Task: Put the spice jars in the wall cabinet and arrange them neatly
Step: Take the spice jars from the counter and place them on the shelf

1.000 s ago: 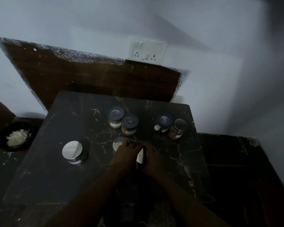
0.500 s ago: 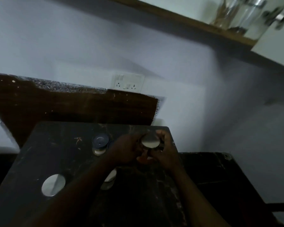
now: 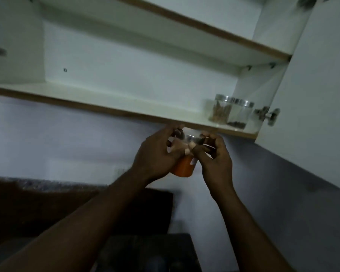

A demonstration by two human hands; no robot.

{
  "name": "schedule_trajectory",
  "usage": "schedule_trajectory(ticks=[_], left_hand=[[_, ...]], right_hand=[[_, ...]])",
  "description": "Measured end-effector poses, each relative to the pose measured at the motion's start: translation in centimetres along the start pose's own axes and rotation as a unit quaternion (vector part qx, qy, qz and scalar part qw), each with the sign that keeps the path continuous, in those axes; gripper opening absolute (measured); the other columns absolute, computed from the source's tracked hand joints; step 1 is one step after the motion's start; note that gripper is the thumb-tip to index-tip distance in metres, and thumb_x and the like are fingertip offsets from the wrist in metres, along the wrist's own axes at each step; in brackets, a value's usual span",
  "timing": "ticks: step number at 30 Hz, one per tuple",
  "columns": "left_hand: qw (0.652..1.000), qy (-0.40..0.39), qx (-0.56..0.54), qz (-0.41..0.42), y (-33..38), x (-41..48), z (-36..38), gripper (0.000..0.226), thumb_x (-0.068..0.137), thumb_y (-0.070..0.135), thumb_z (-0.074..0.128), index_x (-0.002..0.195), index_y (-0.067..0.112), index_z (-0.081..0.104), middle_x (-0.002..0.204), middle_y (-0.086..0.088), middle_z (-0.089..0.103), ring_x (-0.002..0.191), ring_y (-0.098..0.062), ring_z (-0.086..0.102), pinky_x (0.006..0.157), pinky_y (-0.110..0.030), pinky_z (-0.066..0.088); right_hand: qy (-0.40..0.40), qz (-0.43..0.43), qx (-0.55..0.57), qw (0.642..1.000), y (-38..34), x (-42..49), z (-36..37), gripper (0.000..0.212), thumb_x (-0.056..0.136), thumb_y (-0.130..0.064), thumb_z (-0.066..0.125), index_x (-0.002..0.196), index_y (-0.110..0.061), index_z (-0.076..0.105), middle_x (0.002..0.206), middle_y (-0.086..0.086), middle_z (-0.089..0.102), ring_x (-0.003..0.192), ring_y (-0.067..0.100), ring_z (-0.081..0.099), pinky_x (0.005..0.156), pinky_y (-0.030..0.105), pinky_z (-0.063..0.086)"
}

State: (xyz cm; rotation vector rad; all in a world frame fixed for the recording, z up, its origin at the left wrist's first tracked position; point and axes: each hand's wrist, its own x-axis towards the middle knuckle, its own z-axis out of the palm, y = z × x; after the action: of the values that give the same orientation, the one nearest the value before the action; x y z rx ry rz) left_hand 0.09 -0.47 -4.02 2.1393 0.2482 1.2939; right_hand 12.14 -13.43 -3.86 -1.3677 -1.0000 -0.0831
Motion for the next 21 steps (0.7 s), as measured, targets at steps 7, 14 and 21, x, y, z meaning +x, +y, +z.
schedule_trajectory(ticks=[7, 14, 21], left_hand=[[0.992, 0.101, 0.049, 0.057, 4.3, 10.6, 2.8, 0.060, 0.079, 0.060, 0.068, 0.132, 0.043, 0.046, 0.121, 0.016, 0.066, 0.090, -0.004, 0.067, 0.079, -0.036, 0.059], [0.984, 0.097, 0.149, 0.027, 2.2, 19.0, 6.1, 0.060, 0.078, 0.054, 0.068, 0.132, 0.039, 0.046, 0.124, 0.009, 0.067, 0.098, -0.017, 0.068, 0.084, -0.035, 0.053], [0.982, 0.087, 0.167, -0.024, -2.6, 21.8, 9.3, 0.071, 0.079, 0.058, 0.070, 0.141, 0.038, 0.041, 0.132, 0.004, 0.064, 0.114, -0.022, 0.063, 0.090, -0.036, 0.050]], right_hand=[[0.041, -0.079, 0.022, 0.996, -3.6, 11.2, -3.0, 0.035, 0.088, -0.040, 0.077, 0.120, -0.041, 0.066, 0.109, -0.013, 0.069, 0.098, 0.000, 0.066, 0.067, 0.013, 0.052], [0.011, -0.053, -0.013, 0.998, -0.4, 20.4, -3.5, 0.040, 0.093, -0.037, 0.072, 0.131, -0.035, 0.059, 0.111, -0.014, 0.072, 0.093, -0.002, 0.069, 0.068, 0.013, 0.054], [-0.007, -0.028, -0.083, 0.996, 5.3, 24.6, -2.6, 0.047, 0.093, -0.047, 0.068, 0.133, -0.026, 0.056, 0.126, -0.005, 0.069, 0.112, 0.013, 0.065, 0.087, 0.023, 0.052]])
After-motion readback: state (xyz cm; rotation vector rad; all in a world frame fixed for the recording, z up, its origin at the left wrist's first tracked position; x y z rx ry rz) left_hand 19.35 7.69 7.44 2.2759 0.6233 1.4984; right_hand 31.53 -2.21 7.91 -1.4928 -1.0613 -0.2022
